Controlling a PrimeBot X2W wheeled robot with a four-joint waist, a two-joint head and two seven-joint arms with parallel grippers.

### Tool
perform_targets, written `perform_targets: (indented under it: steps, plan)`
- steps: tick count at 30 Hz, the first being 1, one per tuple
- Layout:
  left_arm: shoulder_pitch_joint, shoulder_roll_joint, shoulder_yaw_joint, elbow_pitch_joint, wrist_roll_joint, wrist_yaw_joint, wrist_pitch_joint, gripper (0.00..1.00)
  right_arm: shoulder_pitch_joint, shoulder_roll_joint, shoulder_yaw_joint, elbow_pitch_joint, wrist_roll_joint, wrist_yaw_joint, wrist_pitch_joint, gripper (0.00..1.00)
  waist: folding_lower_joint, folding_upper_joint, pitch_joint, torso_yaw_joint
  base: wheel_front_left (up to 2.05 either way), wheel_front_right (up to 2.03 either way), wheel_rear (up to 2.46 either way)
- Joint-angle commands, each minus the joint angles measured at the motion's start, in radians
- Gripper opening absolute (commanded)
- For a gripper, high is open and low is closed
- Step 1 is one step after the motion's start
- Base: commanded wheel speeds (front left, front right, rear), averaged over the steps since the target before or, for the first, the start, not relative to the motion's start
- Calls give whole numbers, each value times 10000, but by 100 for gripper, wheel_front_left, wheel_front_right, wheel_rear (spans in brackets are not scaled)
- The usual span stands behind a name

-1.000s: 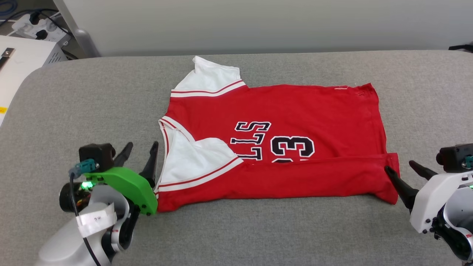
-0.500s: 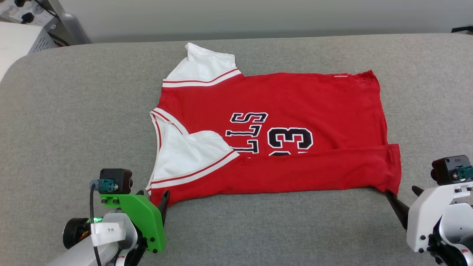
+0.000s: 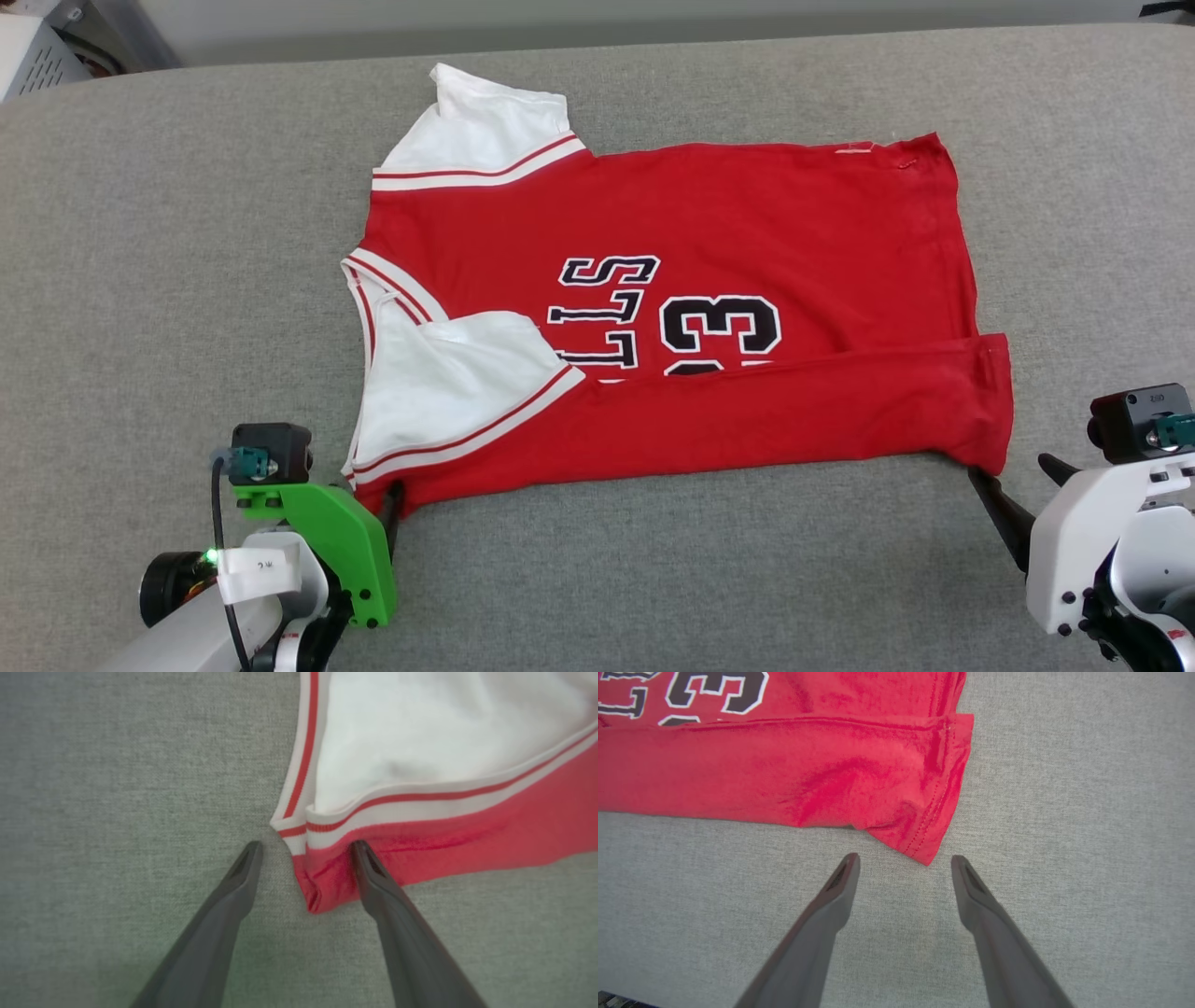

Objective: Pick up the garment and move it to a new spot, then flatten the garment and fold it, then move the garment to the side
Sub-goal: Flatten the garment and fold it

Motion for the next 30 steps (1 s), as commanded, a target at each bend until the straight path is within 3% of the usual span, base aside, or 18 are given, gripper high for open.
perform_targets:
  steps: [1, 2, 3, 4, 5, 6, 10, 14, 19, 23, 30]
  plan:
    - [64, -143, -195, 342, -135, -165, 277, 100, -5, -59, -16, -42, -13, -9, -26, 100, 0, -1, 172, -10, 0, 0, 0]
    - [49, -200, -277, 478, -192, -296, 420, 100, -5, -93, -21, -44, -22, -9, -11, 100, 0, -1, 212, 8, 0, 0, 0]
    - [32, -255, -331, 573, -239, -379, 529, 92, -2, -110, -40, -51, -20, -9, -10, 100, 0, -1, 239, 32, 0, 0, 0]
    - [2, -314, -391, 685, -273, -468, 633, 63, -4, -123, -62, -60, -17, -9, -6, 100, 0, -1, 255, 65, 0, 0, 0]
    - [-29, -359, -433, 761, -280, -535, 686, 27, -11, -132, -83, -62, -14, -9, 3, 100, 0, -1, 250, 100, 0, 0, 0]
    - [-60, -429, -463, 820, -294, -641, 701, 0, -30, -160, -107, -59, -10, -9, 20, 100, 0, -1, 219, 158, 0, 0, 0]
    - [-142, -591, -455, 827, -266, -954, 482, 0, -122, -365, -260, 54, -166, -9, 54, 100, 0, -1, -12, 416, 0, 0, 0]
    - [-228, -511, -353, 398, -87, -977, 144, 0, -241, -413, -418, 376, -248, -9, 149, 100, 0, -1, -294, 683, 0, 0, 0]
    - [-329, -133, -227, -695, 216, -784, -102, 0, -438, -588, -516, 1128, -705, -9, 243, 100, 0, -1, -432, 968, 0, 0, 0]
    - [-489, 249, -314, -1588, 759, -455, -161, 0, -795, -377, -630, 1858, -900, -9, 134, 100, 0, -1, -352, 1112, 0, 0, 0]
    - [-571, 445, -345, -2404, 963, -119, -18, 0, -1347, -151, -562, 2910, -1548, -9, 34, 100, 0, -1, -103, 1196, 0, 0, 0]
